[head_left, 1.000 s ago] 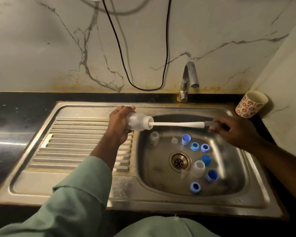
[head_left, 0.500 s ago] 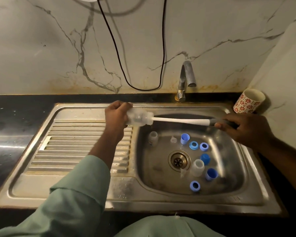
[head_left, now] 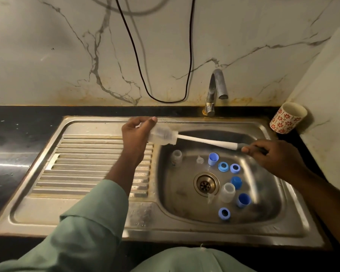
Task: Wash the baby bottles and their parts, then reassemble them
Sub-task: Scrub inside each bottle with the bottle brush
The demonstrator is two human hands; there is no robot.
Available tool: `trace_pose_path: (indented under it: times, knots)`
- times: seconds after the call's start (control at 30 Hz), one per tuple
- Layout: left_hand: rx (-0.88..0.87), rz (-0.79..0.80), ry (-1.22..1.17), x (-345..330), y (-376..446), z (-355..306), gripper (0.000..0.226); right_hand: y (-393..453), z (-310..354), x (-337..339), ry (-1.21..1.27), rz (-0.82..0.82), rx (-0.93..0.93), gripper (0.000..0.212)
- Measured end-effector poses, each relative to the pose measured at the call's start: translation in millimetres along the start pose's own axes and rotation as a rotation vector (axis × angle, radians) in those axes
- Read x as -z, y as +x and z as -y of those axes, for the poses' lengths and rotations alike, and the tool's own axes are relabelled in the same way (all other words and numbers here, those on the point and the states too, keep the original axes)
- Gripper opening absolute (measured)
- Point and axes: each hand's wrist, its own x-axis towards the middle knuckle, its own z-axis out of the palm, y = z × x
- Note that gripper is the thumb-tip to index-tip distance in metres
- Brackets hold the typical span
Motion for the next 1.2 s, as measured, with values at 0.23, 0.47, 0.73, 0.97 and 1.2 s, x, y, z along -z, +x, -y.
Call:
trace_pose_path:
  times: [0.23,0.47,0.73,0.97,1.2]
  knots:
    - [-0.042,0.018,-0.059,5,0,3,0.008,-1,5,-4,0.079,0.06,-0.046,0.05]
    - [-0.035,-0.029,-0.057,5,1,6,0.013,5,17,0,-0.001,0.005,0.039,0.039]
    - [0.053,-0.044,0.0,10,4,7,0.007,9,7,9,-0.23,-0.04,0.33,0.052]
    - [0.094,0.01,0.073,4,-1,6,0.009,9,-5,7,-0.071,-0.019,0.182,0.044]
    - [0.262,-0.07,-0.336,-1,-11,12,0.064,-5,3,-7,0.223,0.089,0.032,0.039]
